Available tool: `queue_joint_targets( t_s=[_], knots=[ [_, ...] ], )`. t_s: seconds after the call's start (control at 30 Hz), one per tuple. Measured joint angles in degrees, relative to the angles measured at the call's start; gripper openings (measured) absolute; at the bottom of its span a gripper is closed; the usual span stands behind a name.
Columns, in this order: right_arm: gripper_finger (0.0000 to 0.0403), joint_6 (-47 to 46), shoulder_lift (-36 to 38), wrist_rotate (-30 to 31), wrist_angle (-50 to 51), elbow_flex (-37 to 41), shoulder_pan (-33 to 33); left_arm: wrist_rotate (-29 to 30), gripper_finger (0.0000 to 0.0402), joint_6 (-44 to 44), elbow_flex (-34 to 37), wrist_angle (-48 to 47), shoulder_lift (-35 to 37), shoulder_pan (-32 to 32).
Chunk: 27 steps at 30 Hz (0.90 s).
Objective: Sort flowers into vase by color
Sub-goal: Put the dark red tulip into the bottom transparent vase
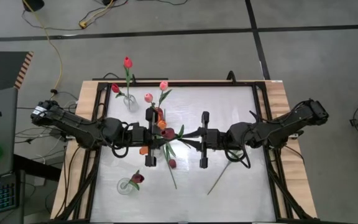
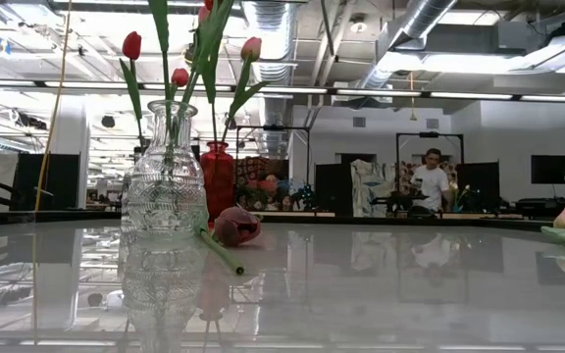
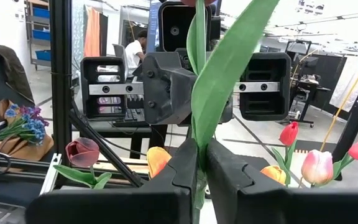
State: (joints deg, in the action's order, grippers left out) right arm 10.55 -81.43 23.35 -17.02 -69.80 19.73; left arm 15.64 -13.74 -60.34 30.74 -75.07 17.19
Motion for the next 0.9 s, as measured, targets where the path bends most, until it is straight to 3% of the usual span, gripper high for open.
queue_joint_targets(
  t_s=[0.2,0.47,0.9],
  knots=[
    [0.0115,0.0,0.0,2.39,-0.11,0.0,0.0,0.29,0.0001,0.0,0.02,-0.65,1.29,0.28],
    [0.019,2.01,0.0,4.15,0.2,0.0,0.82,3.04,0.0,4.7,0.02,-9.47,7.83,2.89],
    [0.0198,4.37,0.0,4.15,4.77,-0.02,1.79,4.66,0.0,9.41,0.02,-20.19,19.9,10.89]
  ],
)
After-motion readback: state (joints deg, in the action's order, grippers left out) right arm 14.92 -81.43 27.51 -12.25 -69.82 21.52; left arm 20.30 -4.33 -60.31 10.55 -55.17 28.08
